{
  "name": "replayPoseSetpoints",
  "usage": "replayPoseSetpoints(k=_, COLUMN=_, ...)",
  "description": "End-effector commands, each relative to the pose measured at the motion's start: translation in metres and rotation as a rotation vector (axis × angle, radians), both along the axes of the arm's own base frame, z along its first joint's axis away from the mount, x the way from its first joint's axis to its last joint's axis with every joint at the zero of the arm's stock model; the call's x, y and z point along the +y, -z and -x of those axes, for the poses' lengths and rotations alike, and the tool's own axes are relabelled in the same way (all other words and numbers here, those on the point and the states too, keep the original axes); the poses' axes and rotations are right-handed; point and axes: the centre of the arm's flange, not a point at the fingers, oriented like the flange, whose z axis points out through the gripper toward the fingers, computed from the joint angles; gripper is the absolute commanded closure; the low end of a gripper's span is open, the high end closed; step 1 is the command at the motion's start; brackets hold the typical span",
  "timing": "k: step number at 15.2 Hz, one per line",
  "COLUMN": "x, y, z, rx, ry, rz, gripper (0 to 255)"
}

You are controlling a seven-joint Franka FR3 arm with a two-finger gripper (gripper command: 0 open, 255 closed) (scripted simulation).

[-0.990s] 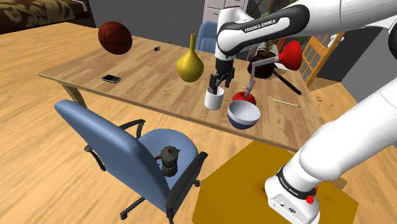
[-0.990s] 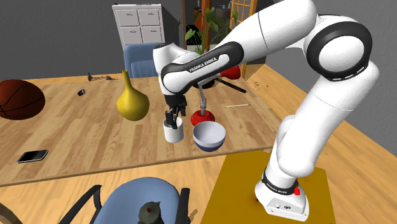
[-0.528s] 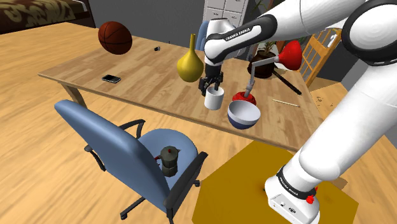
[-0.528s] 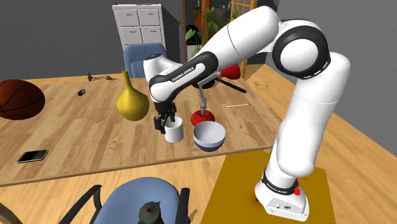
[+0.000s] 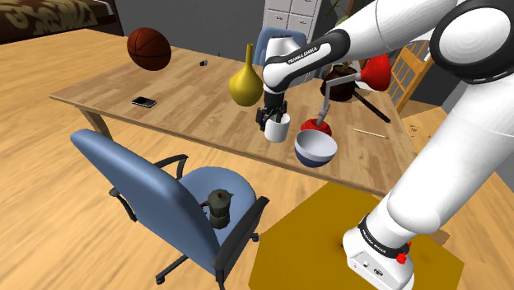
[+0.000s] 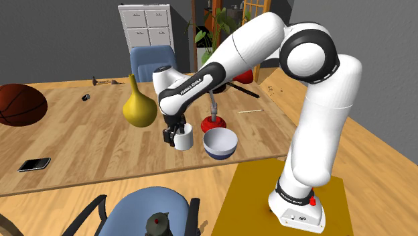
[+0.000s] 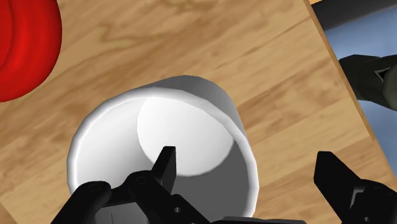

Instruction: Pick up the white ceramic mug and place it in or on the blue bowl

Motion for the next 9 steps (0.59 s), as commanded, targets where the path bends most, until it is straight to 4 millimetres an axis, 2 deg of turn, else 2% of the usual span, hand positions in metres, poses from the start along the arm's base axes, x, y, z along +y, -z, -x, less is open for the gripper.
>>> replayPoseSetpoints(k=1, x=-0.0001, y=0.0012, z=0.0004, rx=0.0, ry=0.0, rz=0.0, gripper=0)
replayPoseSetpoints(k=5, x=-0.0001, y=0.0012, z=0.0004, rx=0.0, ry=0.0, rz=0.0, gripper=0)
replayPoseSetpoints(k=6, x=-0.0001, y=0.0012, z=0.0004, rx=0.0, ry=0.0, rz=0.0, gripper=255)
replayPoseSetpoints(k=9, x=-0.0001, y=0.0012, z=0.0004, rx=0.0, ry=0.0, rz=0.0, gripper=255)
